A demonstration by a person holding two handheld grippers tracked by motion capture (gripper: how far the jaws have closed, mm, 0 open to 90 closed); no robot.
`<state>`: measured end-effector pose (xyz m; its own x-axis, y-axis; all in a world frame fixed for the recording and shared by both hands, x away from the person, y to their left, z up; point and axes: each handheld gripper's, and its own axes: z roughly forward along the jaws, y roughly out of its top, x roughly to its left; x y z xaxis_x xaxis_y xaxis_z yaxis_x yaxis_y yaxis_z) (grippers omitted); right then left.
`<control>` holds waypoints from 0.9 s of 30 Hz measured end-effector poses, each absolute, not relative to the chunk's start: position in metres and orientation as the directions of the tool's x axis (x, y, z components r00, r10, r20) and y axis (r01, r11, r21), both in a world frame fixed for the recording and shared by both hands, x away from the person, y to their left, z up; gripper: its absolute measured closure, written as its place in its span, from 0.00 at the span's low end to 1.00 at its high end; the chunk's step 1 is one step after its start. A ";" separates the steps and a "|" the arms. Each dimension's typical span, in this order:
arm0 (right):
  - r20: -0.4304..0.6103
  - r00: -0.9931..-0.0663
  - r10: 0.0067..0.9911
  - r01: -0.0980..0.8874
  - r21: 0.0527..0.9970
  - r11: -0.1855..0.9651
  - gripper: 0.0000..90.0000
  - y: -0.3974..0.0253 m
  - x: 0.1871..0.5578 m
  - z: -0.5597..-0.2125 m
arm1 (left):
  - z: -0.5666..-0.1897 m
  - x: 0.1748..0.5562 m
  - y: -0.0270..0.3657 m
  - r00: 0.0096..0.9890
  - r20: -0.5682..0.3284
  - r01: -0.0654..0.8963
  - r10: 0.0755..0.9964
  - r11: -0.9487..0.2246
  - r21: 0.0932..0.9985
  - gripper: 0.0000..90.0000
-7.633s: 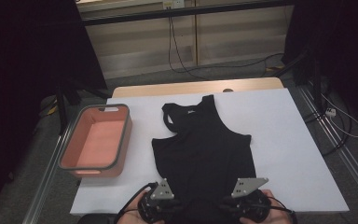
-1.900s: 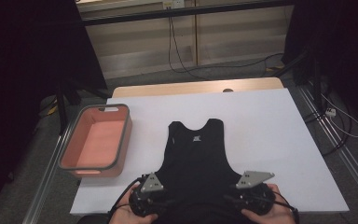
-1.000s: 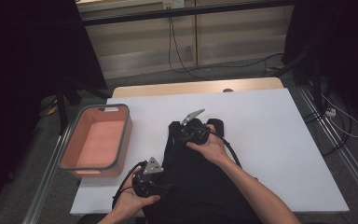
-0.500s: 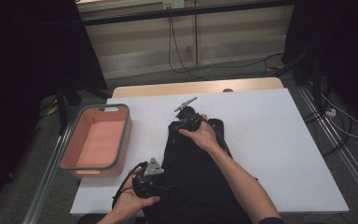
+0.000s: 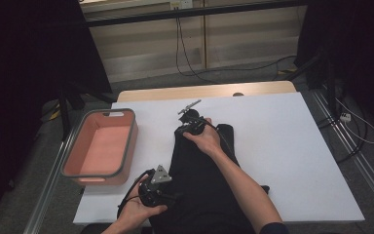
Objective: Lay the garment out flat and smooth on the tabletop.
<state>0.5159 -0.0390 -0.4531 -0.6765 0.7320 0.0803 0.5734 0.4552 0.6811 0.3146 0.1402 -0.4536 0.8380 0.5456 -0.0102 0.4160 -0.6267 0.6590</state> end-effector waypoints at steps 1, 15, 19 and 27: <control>0.080 -0.678 0.730 0.571 0.684 0.455 0.96 -0.038 0.516 -0.453 | -0.454 0.315 0.140 0.838 -0.010 0.416 0.546 -0.627 0.659 0.38; 0.184 -0.615 0.766 0.629 0.700 0.337 1.00 -0.060 0.532 -0.446 | -0.454 0.313 0.139 0.838 -0.008 0.416 0.545 -0.631 0.655 0.39; 0.194 -0.608 0.770 0.639 0.695 0.330 1.00 -0.065 0.535 -0.448 | -0.453 0.313 0.139 0.837 -0.005 0.417 0.548 -0.631 0.655 0.41; 0.181 -0.646 0.741 0.614 0.700 0.365 0.73 -0.066 0.525 -0.446 | -0.454 0.311 0.140 0.833 0.002 0.410 0.553 -0.620 0.669 0.41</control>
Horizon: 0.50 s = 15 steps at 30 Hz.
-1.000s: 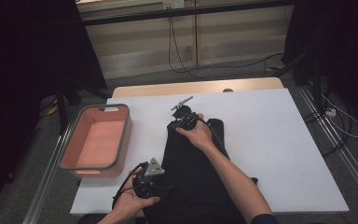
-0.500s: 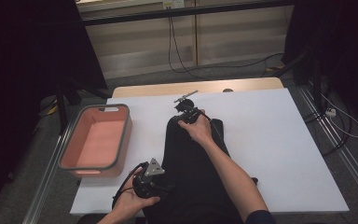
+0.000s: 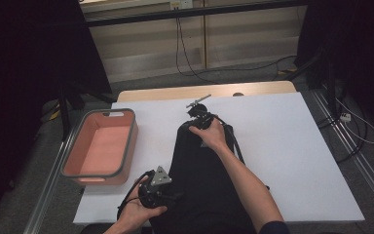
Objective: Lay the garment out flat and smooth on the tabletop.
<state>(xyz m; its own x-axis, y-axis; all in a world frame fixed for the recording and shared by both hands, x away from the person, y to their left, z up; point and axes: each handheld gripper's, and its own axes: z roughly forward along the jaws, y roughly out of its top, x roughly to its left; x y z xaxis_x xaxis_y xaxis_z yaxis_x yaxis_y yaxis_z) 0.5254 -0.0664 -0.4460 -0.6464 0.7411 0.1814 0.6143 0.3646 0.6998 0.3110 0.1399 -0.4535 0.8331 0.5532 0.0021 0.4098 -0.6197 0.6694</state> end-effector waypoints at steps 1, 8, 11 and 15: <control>0.179 -0.650 0.739 0.607 0.707 0.363 0.72 -0.067 0.523 -0.444 | -0.452 0.311 0.140 0.834 0.005 0.407 0.551 -0.622 0.669 0.41; 0.150 -0.670 0.727 0.547 0.761 0.347 0.59 -0.095 0.489 -0.423 | -0.447 0.313 0.146 0.822 -0.001 0.404 0.569 -0.582 0.706 0.39; 0.120 -0.682 0.722 0.524 0.769 0.367 0.59 -0.113 0.467 -0.418 | -0.445 0.314 0.148 0.812 0.006 0.407 0.584 -0.573 0.711 0.35; 0.116 -0.679 0.725 0.518 0.775 0.361 0.62 -0.141 0.435 -0.419 | -0.445 0.314 0.147 0.807 0.009 0.410 0.590 -0.571 0.712 0.30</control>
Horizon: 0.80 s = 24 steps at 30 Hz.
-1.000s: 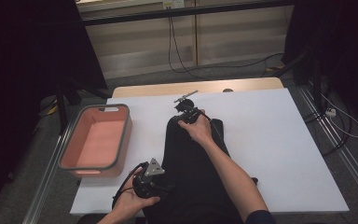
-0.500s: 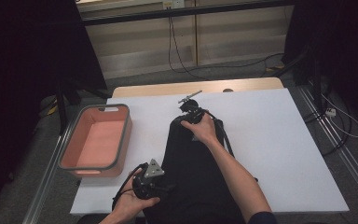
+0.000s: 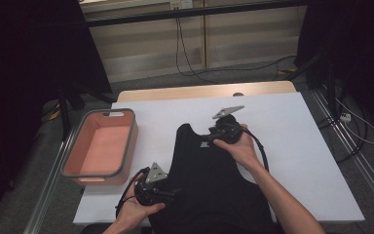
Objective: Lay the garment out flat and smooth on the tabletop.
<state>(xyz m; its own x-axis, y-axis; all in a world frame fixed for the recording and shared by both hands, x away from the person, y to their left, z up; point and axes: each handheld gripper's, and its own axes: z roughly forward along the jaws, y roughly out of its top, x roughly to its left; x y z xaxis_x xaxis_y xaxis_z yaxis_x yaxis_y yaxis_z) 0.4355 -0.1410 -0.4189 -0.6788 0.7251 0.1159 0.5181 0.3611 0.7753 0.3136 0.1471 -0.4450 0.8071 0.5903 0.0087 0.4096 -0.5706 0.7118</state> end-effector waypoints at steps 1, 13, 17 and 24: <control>0.117 -0.675 0.728 0.522 0.773 0.360 0.62 -0.147 0.428 -0.420 | -0.445 0.313 0.147 0.810 0.007 0.409 0.587 -0.573 0.710 0.31; 0.078 -0.699 0.711 0.529 0.726 0.440 0.70 -0.186 0.351 -0.435 | -0.441 0.318 0.134 0.814 0.028 0.394 0.580 -0.587 0.707 0.24; 0.083 -0.711 0.698 0.529 0.717 0.453 0.73 -0.187 0.330 -0.437 | -0.441 0.324 0.125 0.819 0.017 0.396 0.573 -0.588 0.706 0.24; 0.081 -0.738 0.670 0.520 0.701 0.488 0.73 -0.185 0.300 -0.441 | -0.441 0.316 0.112 0.861 0.026 0.352 0.508 -0.632 0.690 0.43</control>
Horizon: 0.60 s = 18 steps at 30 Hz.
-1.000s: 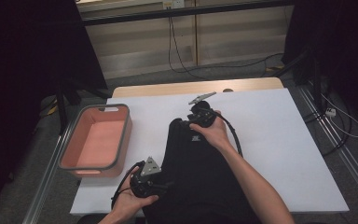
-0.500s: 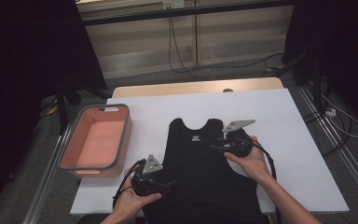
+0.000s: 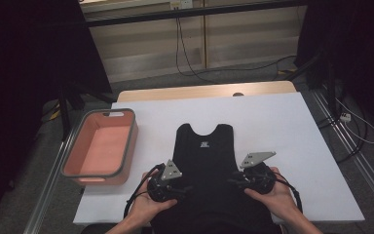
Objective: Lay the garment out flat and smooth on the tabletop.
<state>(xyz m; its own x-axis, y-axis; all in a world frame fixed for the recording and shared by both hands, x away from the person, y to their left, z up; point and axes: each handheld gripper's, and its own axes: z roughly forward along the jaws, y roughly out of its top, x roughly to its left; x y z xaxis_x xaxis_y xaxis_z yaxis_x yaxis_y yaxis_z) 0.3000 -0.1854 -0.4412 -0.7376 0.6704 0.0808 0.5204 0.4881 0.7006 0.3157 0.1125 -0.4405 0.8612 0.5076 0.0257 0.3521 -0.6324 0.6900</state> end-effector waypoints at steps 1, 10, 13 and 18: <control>0.082 -0.739 0.669 0.521 0.699 0.490 0.71 -0.186 0.297 -0.442 | -0.441 0.314 0.113 0.868 0.008 0.355 0.496 -0.633 0.688 0.46; 0.040 -0.775 0.631 0.493 0.664 0.563 0.73 -0.181 0.276 -0.453 | -0.451 0.294 0.113 0.905 -0.015 0.327 0.425 -0.673 0.664 0.68; 0.024 -0.762 0.647 0.499 0.658 0.563 0.79 -0.178 0.274 -0.453 | -0.452 0.295 0.111 0.900 -0.030 0.341 0.435 -0.660 0.669 0.73; 0.066 -0.757 0.650 0.525 0.654 0.545 1.00 -0.178 0.273 -0.453 | -0.450 0.298 0.112 0.899 -0.037 0.354 0.437 -0.671 0.652 0.98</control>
